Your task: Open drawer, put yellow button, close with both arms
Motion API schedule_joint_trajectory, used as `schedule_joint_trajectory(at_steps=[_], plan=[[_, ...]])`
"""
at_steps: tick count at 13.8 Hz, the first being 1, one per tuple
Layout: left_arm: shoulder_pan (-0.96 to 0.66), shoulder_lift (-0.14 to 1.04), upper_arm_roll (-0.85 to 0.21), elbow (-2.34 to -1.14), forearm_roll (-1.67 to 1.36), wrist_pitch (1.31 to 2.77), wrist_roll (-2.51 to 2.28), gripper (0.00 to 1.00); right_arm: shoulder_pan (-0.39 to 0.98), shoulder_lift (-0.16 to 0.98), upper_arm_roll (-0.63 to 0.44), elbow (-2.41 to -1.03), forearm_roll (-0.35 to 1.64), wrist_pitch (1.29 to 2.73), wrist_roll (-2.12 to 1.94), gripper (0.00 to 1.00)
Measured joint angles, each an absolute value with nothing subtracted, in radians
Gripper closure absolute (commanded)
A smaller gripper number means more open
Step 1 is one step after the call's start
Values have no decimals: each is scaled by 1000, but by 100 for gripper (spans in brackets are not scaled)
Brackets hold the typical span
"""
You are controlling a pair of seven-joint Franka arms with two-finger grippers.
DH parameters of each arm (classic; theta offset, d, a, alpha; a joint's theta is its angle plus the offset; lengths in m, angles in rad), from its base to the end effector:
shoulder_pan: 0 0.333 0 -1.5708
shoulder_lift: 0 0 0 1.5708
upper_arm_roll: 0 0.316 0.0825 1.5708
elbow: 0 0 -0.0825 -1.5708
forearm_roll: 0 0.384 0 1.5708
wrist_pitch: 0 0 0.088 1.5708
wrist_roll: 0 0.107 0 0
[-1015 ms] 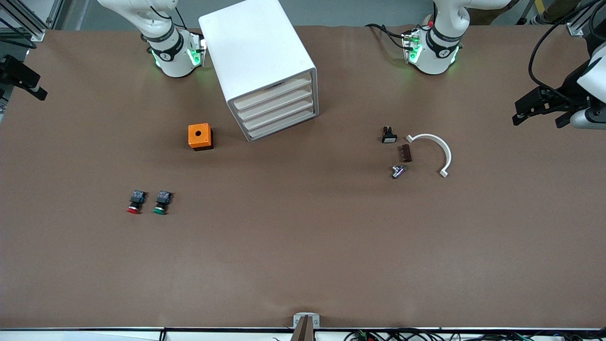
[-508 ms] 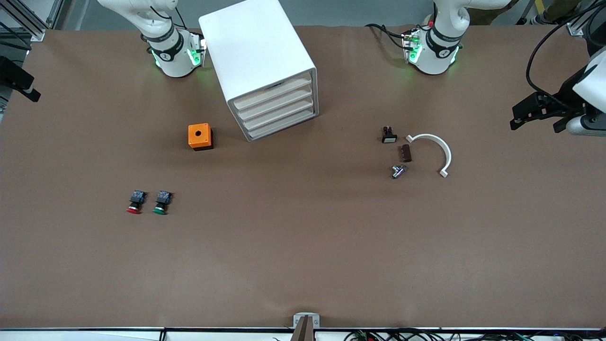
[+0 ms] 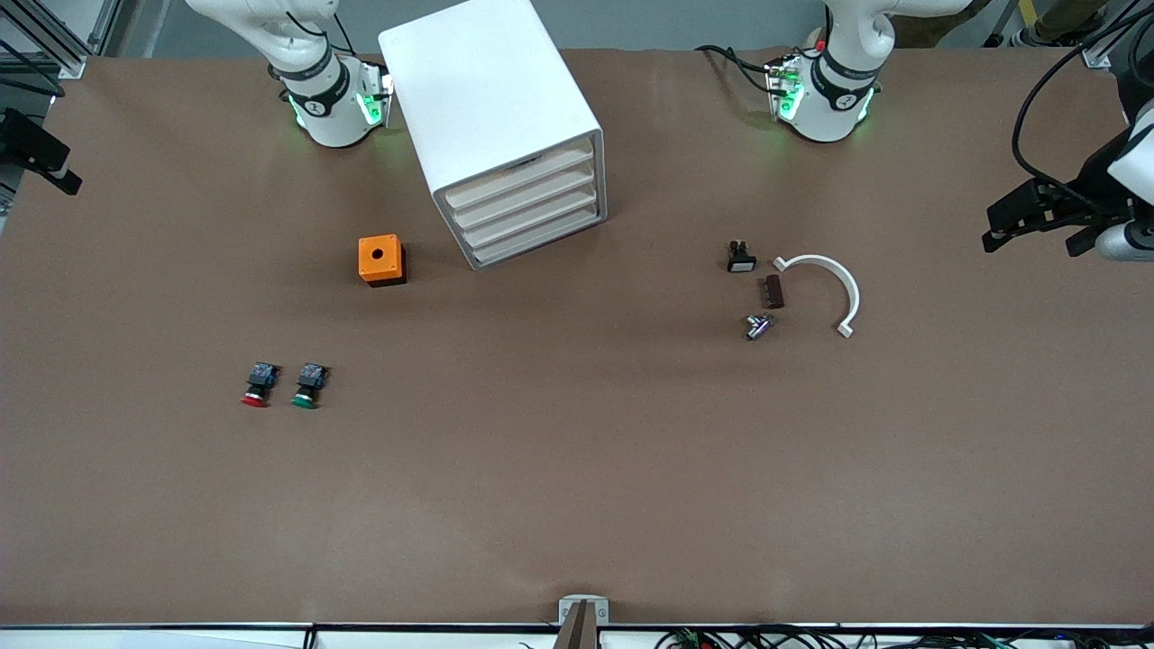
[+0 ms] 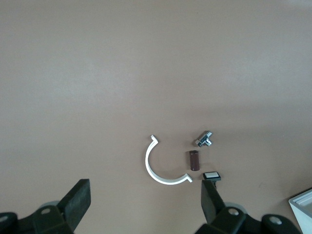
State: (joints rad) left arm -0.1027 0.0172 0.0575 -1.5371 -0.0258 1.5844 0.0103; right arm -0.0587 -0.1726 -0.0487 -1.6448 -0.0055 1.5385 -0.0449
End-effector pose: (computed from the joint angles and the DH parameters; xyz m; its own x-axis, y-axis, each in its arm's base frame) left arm 0.5610 -0.0284 0.6321 0.9980 -0.0551 0.0304 -0.0559 -0.9981 0.0245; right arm 0.4928 -0.0563 0.6773 0.9959 -0.0622 0.0661 -0.0624 -0.9981 0.0001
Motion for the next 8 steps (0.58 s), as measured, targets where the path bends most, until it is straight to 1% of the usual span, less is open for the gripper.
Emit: schedule_joint_trajectory(at_steps=[2,3,8], plan=[[-52,26,-1,-1531,-18,1584,10,0,-59,-168,-48,-1646,-5,1547,-45,0],[-44,29,-14,-1524,-15,1584,10,0,-59,-166,-48,-1646,-5,1549,-45,0],[-29,37,-21,-1517,-10,1584,10,0,-59,-163,-48,-1646,-5,1537,-45,0]])
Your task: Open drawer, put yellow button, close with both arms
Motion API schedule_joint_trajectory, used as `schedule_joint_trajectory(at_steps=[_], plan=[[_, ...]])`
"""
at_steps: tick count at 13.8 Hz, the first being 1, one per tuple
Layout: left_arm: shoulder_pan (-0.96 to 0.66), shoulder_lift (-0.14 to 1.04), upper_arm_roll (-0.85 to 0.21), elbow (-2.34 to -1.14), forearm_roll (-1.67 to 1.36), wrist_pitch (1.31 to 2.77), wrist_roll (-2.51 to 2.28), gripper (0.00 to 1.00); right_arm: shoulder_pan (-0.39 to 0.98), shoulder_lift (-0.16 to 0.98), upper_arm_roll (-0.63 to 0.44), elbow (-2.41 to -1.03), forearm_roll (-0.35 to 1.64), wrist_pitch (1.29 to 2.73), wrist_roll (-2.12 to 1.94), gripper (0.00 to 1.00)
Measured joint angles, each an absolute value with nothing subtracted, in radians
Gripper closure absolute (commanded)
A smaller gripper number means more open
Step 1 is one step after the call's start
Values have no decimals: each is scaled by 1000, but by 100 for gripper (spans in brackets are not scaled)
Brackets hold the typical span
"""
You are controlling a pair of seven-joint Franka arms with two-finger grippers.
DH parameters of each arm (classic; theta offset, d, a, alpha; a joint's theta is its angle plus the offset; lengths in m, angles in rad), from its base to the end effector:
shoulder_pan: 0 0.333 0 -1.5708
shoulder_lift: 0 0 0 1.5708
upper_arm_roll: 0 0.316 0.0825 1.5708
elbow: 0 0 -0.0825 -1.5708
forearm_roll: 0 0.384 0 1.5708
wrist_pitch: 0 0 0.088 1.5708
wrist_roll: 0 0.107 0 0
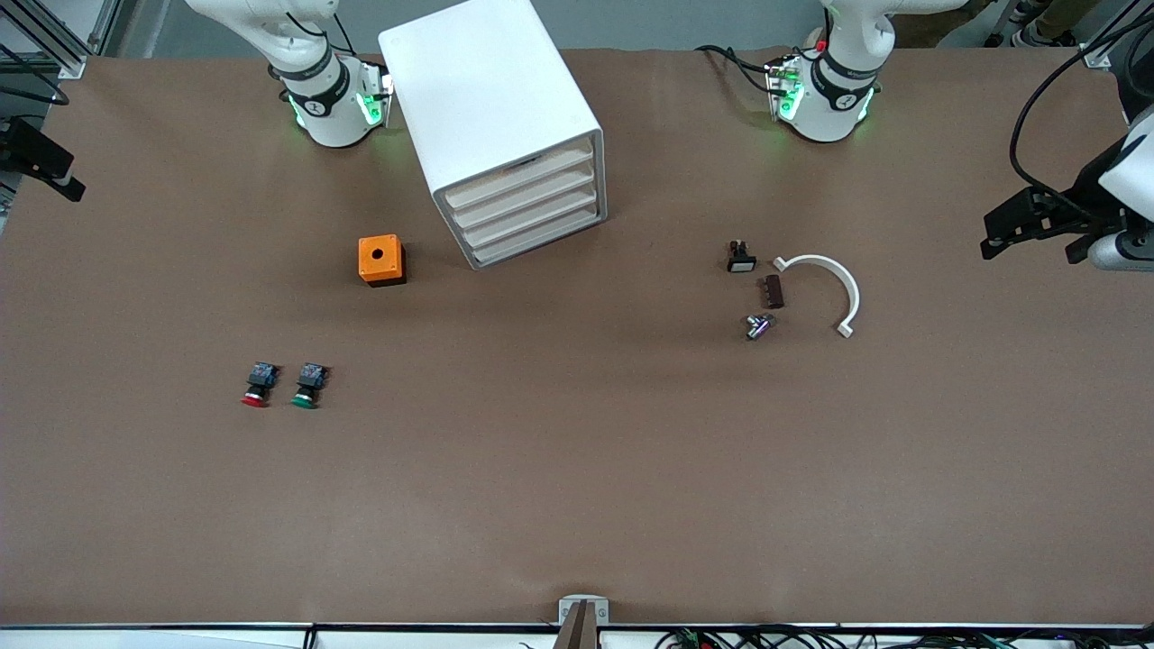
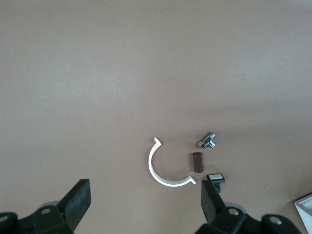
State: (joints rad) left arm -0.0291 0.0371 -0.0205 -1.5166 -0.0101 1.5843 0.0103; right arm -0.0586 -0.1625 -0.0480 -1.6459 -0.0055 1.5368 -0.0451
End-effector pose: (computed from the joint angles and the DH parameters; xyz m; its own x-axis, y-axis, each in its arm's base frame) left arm 0.5672 -0.0290 0.6305 0.9977 -0.0597 0.0307 -0.0600 -0.9981 0.0105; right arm 0.4961 -0.0560 0.6716 0.9967 -0.0613 0.0532 -0.0614 -0.9981 0.0001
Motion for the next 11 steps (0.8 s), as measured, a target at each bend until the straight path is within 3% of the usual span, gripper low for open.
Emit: schedule_joint_trajectory(at_steps=[11], plan=[[-29,44,-26,-1504,-10,1584,10,0,-54,-166,-43,-1645,-5,1444,-45,0]])
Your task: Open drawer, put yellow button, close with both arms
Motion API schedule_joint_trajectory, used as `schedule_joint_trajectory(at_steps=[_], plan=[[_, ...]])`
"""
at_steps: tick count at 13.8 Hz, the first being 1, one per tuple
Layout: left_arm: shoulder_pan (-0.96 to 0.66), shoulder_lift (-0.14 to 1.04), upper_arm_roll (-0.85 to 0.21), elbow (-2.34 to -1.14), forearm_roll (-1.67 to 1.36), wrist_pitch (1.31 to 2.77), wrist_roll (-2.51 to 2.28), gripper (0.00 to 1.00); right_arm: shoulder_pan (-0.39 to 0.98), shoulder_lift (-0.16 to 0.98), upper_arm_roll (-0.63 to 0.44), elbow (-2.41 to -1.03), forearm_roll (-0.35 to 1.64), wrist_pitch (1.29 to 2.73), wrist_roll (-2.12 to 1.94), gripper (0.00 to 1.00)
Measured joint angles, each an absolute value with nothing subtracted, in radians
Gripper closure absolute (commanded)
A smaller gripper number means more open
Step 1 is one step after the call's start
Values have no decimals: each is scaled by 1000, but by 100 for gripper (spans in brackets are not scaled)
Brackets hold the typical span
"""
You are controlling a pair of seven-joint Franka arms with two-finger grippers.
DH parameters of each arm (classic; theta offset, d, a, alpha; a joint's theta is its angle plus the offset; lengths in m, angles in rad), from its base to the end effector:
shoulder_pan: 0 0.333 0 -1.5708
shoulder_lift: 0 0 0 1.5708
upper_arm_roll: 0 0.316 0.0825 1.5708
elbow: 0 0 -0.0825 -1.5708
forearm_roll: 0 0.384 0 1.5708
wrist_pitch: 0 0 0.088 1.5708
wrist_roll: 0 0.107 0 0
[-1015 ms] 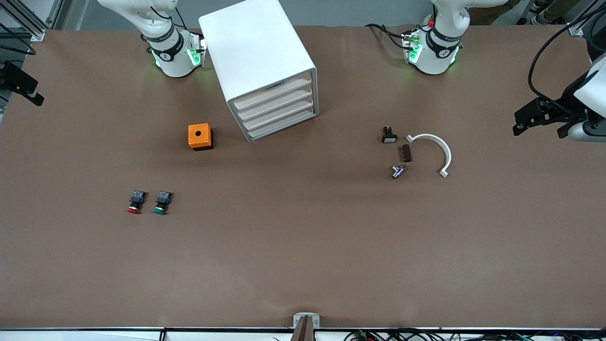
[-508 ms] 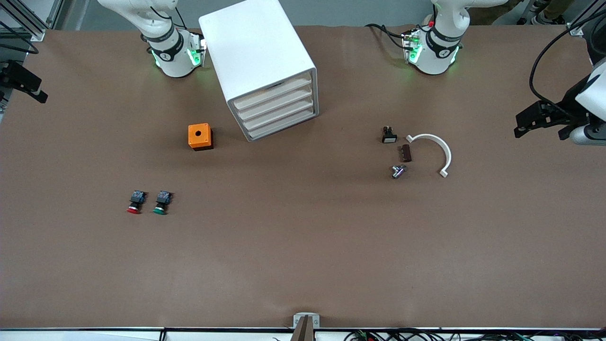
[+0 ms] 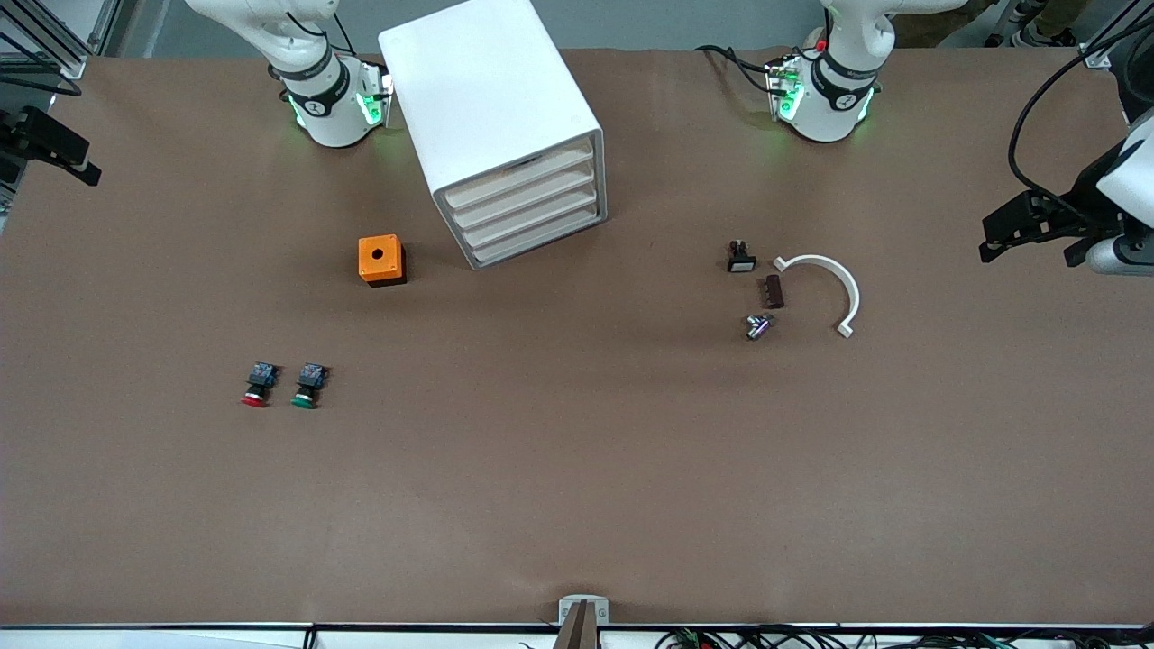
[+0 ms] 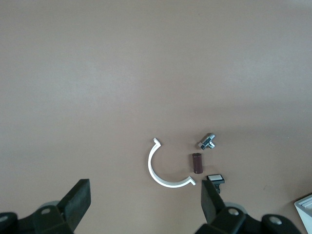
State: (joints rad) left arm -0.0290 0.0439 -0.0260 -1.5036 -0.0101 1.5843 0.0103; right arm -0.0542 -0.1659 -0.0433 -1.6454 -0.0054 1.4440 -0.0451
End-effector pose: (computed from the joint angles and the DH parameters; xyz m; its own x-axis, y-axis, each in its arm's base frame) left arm 0.5692 -0.0321 0.6328 0.9972 -0.0650 0.0369 -0.0655 -0.9978 0.0109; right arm 0.4857 -0.0502 0.6653 0.9980 -0.0521 -0.0355 -0.0523 -0.9986 -0.0034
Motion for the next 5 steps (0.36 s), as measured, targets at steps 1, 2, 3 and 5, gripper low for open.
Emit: schedule_joint_trajectory(at_steps=[1,2,3,5], plan=[[-29,44,-26,-1501,-10,1584,10,0,-54,-166,-43,-1645,-5,1432,-45,0],[-29,44,-26,-1501,-10,1584,10,0,-54,-167,-43,-1645,0,1419,-45,0],[-29,44,-26,-1500,-10,1584,10,0,-54,-168,-45,-1645,12,1411,-45,0],[-29,45,-26,-1500,-10,1584,9,0,-54,-172,-44,-1644,27,1392,-45,0]])
